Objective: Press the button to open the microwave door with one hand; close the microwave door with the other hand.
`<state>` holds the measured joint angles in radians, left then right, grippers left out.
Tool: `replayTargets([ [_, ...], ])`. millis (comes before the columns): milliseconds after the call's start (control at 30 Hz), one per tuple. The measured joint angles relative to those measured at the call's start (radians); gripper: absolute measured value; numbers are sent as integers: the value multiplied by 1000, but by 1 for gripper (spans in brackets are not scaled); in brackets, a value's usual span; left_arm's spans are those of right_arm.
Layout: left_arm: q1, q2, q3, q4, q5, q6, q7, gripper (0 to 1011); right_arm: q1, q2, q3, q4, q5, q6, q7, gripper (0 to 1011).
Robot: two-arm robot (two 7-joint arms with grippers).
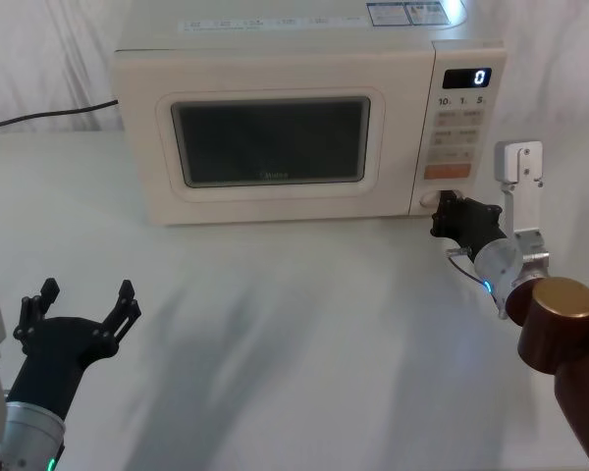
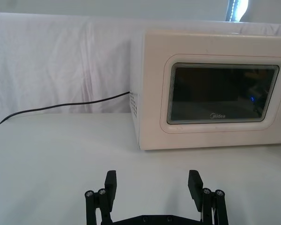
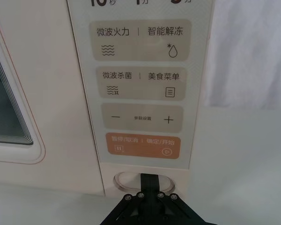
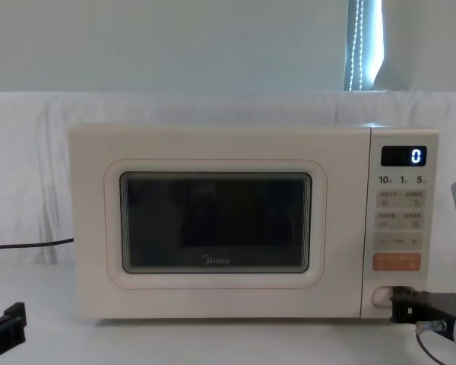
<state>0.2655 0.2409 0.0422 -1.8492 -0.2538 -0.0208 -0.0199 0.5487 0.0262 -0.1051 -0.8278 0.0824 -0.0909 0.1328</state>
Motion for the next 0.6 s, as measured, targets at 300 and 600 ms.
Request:
replayTargets([
  [300,0,0,0,0,0,0,0,1001,6,-2,8,10,3,2,0,0],
  [600,0,0,0,0,0,0,0,1001,22,-1,8,32,2,6,0,0],
])
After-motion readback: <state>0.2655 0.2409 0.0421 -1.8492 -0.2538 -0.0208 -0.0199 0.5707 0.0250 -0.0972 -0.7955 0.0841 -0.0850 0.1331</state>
